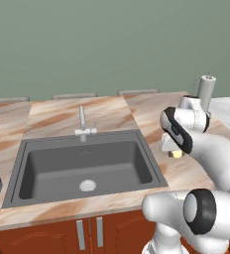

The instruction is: Gather the eggs and milk located in the vicinity of the sink area and place them right next to the bowl.

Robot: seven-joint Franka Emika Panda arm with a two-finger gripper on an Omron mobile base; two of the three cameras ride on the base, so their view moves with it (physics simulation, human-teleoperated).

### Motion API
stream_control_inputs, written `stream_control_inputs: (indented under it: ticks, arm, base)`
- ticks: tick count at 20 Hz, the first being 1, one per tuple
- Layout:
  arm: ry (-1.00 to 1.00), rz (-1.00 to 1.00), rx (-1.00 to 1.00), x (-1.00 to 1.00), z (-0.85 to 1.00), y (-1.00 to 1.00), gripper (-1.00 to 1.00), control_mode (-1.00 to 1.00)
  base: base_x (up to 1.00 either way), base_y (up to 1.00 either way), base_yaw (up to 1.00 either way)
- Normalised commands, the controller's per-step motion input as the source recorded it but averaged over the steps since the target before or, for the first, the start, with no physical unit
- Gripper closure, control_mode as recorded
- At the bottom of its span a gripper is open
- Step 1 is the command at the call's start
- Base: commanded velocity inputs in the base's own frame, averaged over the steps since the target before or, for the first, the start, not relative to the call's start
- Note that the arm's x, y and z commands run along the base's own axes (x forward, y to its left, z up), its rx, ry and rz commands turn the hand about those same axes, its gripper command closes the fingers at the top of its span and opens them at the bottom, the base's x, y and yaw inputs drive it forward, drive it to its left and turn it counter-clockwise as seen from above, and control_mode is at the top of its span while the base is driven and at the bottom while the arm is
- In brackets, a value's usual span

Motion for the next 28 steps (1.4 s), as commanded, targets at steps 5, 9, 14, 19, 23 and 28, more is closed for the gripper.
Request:
stream_control_inputs:
  ticks: [5, 9, 14, 19, 23, 28]
  arm:
    - [-0.11, 0.09, -0.09, -0.23, 0.43, 0.76, 1.00, -1.00]
    - [0.00, 0.03, -0.06, -0.04, 0.07, 0.25, 1.00, -1.00]
    - [0.01, 0.00, 0.00, 0.00, 0.00, 0.00, 1.00, -1.00]
    - [0.00, 0.00, 0.00, 0.00, 0.00, 0.00, 1.00, -1.00]
    - [0.00, 0.02, 0.01, 0.00, -0.07, 0.06, 1.00, 1.00]
    - [0.00, 0.00, 0.00, 0.00, 0.00, 0.00, 1.00, 1.00]
  base:
    - [0.00, 0.00, 0.00]
    - [0.00, 0.00, 0.00]
    - [0.00, 0.00, 0.00]
    - [0.00, 0.00, 0.00]
    - [-0.04, 0.25, 0.00]
    - [-0.35, 0.76, 0.00]
